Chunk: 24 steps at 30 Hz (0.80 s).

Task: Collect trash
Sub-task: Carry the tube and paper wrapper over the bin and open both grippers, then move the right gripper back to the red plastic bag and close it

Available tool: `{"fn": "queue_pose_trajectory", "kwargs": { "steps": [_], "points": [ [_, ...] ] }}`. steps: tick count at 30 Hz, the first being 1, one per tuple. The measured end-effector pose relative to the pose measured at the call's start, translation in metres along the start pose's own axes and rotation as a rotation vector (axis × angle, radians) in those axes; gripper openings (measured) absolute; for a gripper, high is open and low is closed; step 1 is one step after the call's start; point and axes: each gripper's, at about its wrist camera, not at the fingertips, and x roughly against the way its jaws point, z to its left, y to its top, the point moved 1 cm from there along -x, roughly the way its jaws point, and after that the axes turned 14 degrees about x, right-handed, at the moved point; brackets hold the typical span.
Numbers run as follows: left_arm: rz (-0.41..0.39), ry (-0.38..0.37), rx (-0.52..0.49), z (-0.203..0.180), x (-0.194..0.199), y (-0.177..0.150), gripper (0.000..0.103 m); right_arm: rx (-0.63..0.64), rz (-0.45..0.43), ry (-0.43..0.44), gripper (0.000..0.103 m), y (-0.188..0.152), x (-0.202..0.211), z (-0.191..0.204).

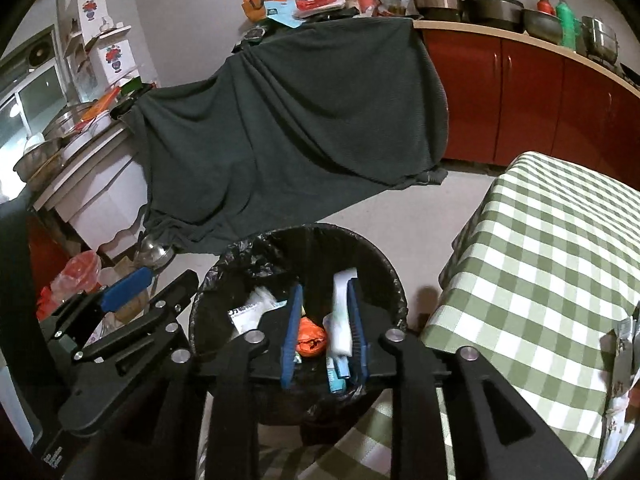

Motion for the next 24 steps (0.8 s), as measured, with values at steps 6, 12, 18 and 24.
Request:
{"fn": "queue_pose_trajectory", "kwargs": {
  "steps": [6,12,18,24],
  "points": [
    [-0.009,-0.014,0.0,-0.002,0.007,-0.001,0.06,-0.001,-0.033,-0.043,0.044,-0.001,0.019,-0.005],
    [-0.028,-0.073,-0.017,-0.02,0.031,-0.005,0.068,-0.024,-0.088,-0.125,0.062,-0.013,0.06,-0.026],
    [-0.022,-0.153,-0.041,-0.048,0.054,-0.014,0.073,-0.086,-0.099,-0.257,0.067,-0.042,0.1,-0.064],
    [0.002,-0.212,-0.085,-0.078,0.067,-0.029,0.074,-0.108,-0.073,-0.382,0.07,-0.07,0.134,-0.098]
  ]
}}
